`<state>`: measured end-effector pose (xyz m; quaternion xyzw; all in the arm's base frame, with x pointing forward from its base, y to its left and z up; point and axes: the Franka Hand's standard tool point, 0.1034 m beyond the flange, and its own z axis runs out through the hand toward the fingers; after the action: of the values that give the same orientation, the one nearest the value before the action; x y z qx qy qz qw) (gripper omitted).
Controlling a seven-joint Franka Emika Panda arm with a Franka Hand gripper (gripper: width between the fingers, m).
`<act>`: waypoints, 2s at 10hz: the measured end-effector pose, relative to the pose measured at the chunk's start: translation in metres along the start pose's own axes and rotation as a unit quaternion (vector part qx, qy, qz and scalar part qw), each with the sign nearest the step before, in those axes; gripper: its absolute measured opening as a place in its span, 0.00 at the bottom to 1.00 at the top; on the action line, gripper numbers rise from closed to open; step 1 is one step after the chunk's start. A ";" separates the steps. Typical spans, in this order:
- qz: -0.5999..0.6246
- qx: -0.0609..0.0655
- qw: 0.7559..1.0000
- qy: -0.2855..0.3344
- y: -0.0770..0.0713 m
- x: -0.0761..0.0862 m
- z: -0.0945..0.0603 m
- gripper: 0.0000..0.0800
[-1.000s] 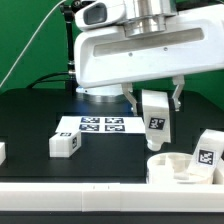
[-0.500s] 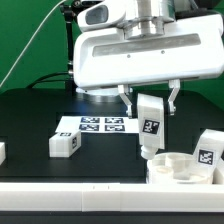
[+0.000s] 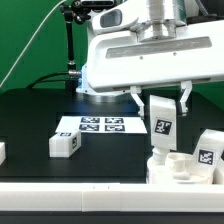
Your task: Assemble stool
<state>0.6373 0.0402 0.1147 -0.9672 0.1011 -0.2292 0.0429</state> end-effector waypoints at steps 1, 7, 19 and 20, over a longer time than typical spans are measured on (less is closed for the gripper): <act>0.001 -0.001 1.000 0.000 0.001 0.000 0.000 0.41; -0.003 0.011 1.000 -0.005 -0.001 -0.001 0.006 0.41; 0.024 0.039 0.999 -0.020 0.021 0.004 0.007 0.41; 0.036 0.042 0.998 -0.021 0.016 0.005 0.007 0.41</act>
Offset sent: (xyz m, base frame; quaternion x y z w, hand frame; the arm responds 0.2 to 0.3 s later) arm 0.0000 0.0000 0.0000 0.0000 0.0000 0.0000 1.0000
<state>0.6417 0.0238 0.1087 -0.9649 0.1251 -0.2108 0.0941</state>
